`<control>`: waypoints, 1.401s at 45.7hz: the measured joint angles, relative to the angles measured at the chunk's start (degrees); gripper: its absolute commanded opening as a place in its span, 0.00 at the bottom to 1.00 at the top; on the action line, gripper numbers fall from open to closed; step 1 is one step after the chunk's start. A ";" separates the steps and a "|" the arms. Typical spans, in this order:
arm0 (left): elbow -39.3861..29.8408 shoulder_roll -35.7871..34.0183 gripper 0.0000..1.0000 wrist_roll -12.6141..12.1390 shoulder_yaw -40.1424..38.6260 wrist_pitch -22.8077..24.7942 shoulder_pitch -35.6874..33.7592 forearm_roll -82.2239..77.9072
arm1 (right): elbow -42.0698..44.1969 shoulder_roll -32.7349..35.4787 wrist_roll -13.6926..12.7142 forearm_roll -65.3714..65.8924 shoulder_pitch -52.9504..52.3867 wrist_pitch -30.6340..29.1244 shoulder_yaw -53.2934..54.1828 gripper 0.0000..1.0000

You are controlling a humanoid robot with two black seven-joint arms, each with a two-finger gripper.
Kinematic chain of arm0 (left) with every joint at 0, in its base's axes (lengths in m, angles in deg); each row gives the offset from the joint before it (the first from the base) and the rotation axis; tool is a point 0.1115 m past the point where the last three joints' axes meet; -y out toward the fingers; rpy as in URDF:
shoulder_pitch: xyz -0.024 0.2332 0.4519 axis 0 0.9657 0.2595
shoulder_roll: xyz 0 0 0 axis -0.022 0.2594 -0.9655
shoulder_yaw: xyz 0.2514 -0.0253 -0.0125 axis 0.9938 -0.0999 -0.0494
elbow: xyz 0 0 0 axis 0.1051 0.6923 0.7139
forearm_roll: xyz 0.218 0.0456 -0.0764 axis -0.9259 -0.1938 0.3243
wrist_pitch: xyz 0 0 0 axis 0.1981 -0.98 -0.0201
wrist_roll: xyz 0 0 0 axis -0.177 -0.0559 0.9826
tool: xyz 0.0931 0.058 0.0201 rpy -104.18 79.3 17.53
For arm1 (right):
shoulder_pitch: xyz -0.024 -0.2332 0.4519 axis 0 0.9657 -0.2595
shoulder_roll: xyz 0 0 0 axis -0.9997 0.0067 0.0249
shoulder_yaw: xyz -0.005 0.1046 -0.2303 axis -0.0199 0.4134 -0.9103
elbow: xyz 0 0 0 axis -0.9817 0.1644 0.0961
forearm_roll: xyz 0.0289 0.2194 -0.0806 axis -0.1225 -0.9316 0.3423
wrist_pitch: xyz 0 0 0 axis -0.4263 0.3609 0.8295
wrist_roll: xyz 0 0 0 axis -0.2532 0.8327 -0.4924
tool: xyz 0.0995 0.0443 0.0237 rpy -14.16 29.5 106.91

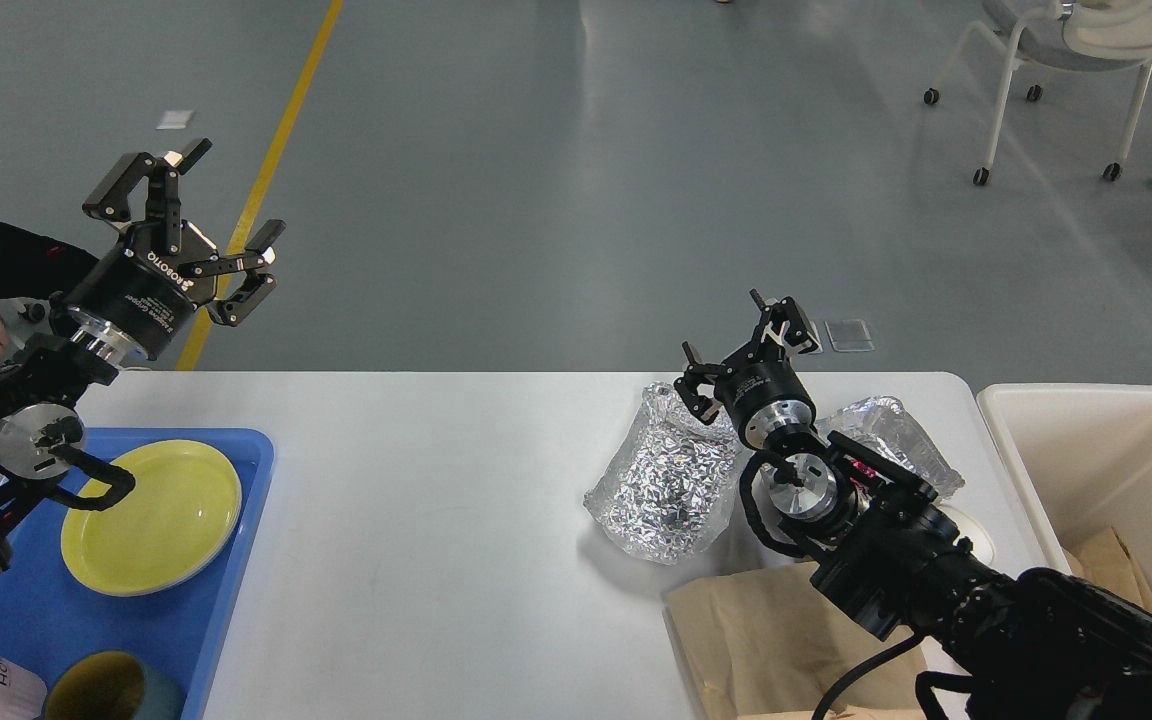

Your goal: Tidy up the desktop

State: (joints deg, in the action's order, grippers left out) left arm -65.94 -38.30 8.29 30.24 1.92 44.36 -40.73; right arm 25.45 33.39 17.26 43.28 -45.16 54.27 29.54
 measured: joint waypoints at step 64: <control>23.48 23.15 0.97 -0.87 -21.28 6.19 7.32 5.16 | 0.11 0.01 0.00 0.00 0.00 0.00 -0.07 1.00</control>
State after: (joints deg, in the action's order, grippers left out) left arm -42.47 -15.15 7.42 8.96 8.11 51.68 -35.57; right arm 25.56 33.40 17.27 43.28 -45.16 54.27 29.47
